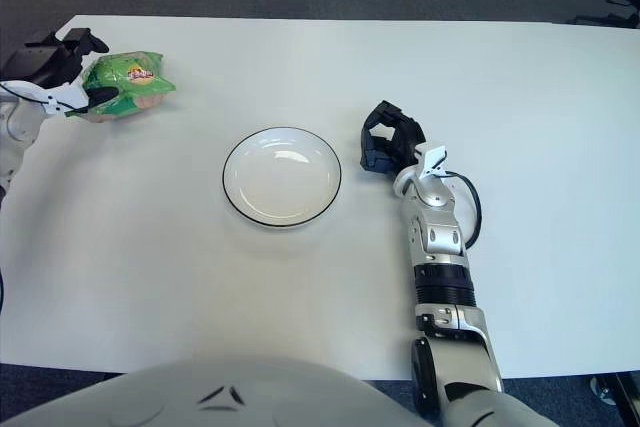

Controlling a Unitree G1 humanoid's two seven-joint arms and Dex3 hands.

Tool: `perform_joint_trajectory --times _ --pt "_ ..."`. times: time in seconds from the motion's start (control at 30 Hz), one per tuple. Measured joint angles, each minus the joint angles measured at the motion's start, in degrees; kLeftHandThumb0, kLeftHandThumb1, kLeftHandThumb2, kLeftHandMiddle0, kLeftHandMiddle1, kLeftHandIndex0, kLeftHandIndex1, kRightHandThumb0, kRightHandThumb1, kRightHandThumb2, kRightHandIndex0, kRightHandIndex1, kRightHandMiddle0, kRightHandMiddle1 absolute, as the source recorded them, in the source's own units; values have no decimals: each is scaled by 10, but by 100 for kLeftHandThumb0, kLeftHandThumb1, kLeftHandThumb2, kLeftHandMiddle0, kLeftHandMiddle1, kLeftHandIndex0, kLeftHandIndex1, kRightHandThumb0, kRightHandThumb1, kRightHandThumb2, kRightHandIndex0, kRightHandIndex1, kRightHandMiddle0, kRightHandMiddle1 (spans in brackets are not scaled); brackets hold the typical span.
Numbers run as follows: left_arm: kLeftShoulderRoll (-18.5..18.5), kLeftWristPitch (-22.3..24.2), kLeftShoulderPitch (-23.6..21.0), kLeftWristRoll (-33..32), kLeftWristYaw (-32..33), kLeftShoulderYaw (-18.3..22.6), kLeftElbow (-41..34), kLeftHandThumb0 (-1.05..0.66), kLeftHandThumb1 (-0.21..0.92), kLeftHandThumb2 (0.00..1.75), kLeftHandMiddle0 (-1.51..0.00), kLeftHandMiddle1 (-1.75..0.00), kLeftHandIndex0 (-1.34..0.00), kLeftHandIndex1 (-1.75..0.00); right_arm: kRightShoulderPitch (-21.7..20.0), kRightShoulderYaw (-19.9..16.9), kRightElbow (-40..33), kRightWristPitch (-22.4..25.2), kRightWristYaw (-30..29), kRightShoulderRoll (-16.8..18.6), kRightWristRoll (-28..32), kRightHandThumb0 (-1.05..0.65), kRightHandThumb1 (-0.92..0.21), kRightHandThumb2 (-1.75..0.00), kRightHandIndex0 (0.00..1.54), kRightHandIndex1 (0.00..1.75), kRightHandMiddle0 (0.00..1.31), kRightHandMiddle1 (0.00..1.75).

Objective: Put the snack into the plate.

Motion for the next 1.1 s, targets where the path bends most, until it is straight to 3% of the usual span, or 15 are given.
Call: perform_joint_trajectory --times 0.2,0.63,1.1 --pt "-28 13 -18 5 50 -27 64 -105 92 68 0 -4 0 -42 0 0 1 -3 1 0 0 -50 -28 -136 129 175 65 175" --pt "-79 68 -43 13 112 -76 130 -105 92 39 0 0 0 -5 0 1 3 -6 1 -1 0 -50 -28 -136 129 175 65 175" --pt "-135 126 -52 22 174 -120 195 -105 92 17 0 0 0 0 4 5 -1 -9 3 -7 -2 -50 -28 -137 129 175 65 175"
